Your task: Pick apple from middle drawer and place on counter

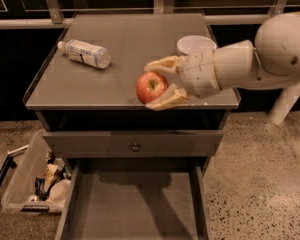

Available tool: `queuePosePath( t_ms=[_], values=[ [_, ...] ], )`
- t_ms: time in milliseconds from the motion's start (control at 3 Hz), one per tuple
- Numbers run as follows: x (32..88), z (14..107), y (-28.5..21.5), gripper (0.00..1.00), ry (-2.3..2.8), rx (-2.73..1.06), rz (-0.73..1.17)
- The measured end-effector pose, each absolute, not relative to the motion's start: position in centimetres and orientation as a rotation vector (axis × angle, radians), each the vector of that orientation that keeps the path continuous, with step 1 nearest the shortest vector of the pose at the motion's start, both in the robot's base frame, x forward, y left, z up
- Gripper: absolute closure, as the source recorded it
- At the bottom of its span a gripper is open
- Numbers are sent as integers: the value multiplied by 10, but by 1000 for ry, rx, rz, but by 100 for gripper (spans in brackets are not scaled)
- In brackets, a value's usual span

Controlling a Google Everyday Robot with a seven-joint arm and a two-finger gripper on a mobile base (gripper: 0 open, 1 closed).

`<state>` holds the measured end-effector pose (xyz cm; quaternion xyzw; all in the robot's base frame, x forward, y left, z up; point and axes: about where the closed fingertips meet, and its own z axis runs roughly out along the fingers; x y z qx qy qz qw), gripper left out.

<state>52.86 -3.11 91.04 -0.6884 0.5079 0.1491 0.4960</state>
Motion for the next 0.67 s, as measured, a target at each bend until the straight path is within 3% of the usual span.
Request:
queuePosePath(
  t_ms=[667],
  values=[
    [589,930,-14,100,1264,-1552,441]
  ],
)
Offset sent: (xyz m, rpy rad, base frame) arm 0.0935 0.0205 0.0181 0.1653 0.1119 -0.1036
